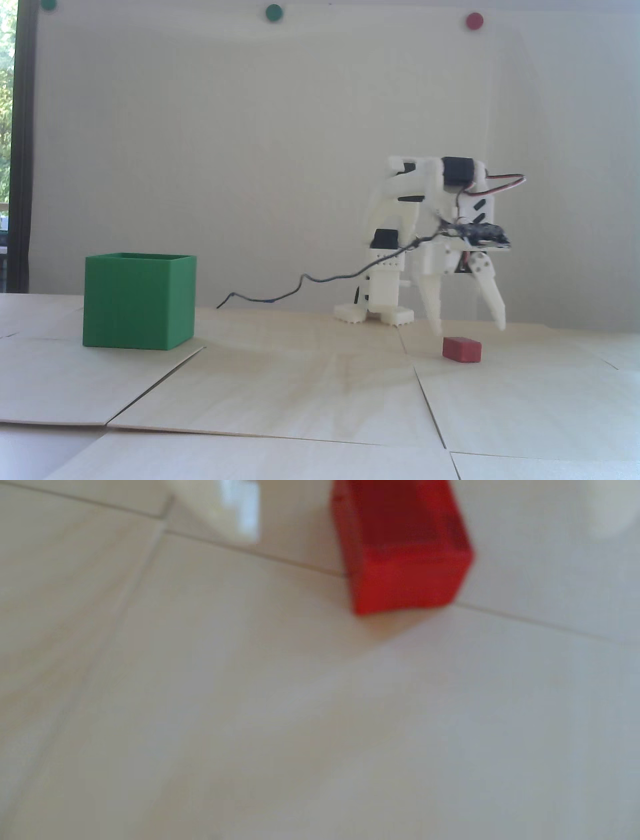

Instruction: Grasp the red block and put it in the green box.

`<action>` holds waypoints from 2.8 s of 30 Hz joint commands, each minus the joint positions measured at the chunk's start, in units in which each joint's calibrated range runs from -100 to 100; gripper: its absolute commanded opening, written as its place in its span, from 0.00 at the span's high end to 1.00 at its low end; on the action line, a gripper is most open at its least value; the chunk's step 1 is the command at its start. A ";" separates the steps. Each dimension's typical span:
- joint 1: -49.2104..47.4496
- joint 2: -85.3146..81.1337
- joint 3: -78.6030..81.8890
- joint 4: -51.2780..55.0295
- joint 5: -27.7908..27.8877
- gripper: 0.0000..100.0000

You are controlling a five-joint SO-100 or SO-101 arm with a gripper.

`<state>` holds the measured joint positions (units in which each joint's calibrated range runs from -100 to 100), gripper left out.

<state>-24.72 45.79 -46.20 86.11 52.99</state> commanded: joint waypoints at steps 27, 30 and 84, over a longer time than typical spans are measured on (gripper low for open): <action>-0.33 2.50 -5.00 0.74 0.31 0.98; 2.17 2.18 -5.80 0.74 -1.77 0.98; 59.83 -31.69 -3.76 -4.66 2.50 0.98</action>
<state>37.41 22.71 -49.87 83.28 55.36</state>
